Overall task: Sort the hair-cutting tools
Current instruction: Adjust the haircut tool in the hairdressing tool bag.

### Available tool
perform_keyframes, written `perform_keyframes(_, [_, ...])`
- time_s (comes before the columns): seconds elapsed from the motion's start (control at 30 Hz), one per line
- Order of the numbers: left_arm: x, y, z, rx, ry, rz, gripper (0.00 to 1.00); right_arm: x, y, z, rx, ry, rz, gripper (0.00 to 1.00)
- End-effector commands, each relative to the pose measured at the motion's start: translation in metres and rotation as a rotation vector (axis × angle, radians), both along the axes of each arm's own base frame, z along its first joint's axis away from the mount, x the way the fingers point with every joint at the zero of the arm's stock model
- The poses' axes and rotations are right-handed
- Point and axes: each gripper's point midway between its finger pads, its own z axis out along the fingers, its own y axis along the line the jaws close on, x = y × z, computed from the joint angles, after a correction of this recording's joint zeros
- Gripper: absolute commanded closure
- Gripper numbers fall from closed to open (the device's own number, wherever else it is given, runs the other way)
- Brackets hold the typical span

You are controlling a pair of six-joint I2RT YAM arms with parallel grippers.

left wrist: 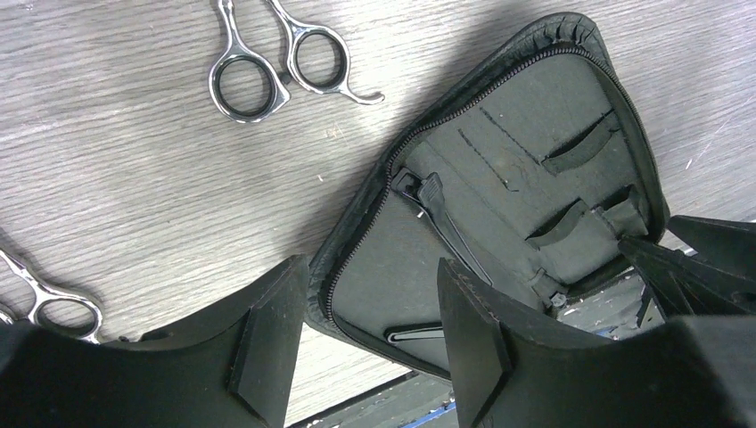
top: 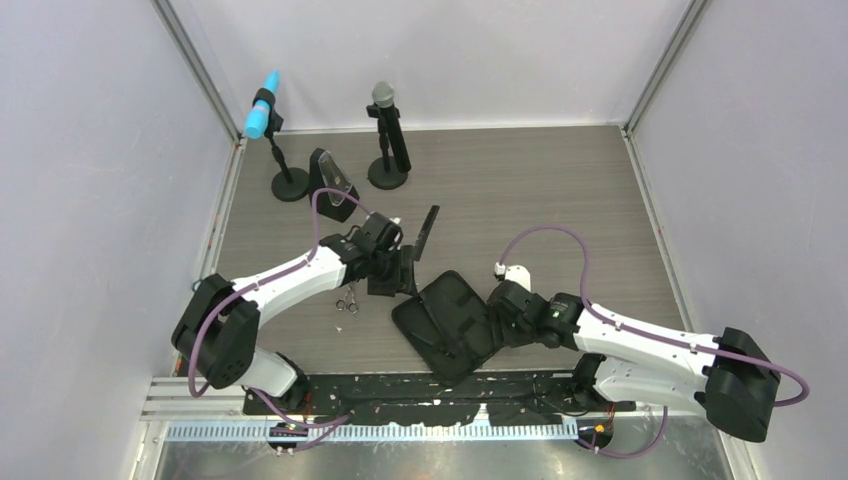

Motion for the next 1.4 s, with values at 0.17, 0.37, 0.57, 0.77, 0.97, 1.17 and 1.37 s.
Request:
perform_keyframes(0.17, [0.015,-0.006,0.012,-0.044,-0.030,-0.030,0.42,0.048,0.011,0.009,-0.013,-0.154,-0.006,0.75])
perform_keyframes(0.37, [0.021,-0.007,0.011,-0.061,-0.027,-0.023,0.43,0.075,0.018,0.016,-0.054,-0.267,0.050,0.92])
perform_keyframes(0.57, [0.022,-0.005,0.011,-0.054,-0.026,-0.020,0.45,0.100,0.032,0.027,-0.077,-0.346,0.111,0.95])
perform_keyframes(0.77, [0.017,0.000,0.009,-0.047,-0.025,0.013,0.49,0.129,0.037,0.054,-0.113,-0.471,0.122,0.95])
perform_keyframes(0.97, [0.010,-0.003,0.004,-0.035,-0.013,0.014,0.53,0.145,0.041,0.060,-0.101,-0.535,0.110,0.95])
perform_keyframes(1.17, [0.001,-0.001,-0.005,-0.022,0.017,0.022,0.54,0.140,0.045,0.052,-0.053,-0.528,0.108,0.95])
perform_keyframes(1.37, [-0.016,0.001,-0.008,-0.027,0.031,0.013,0.54,0.139,0.045,0.051,-0.041,-0.527,0.104,0.95])
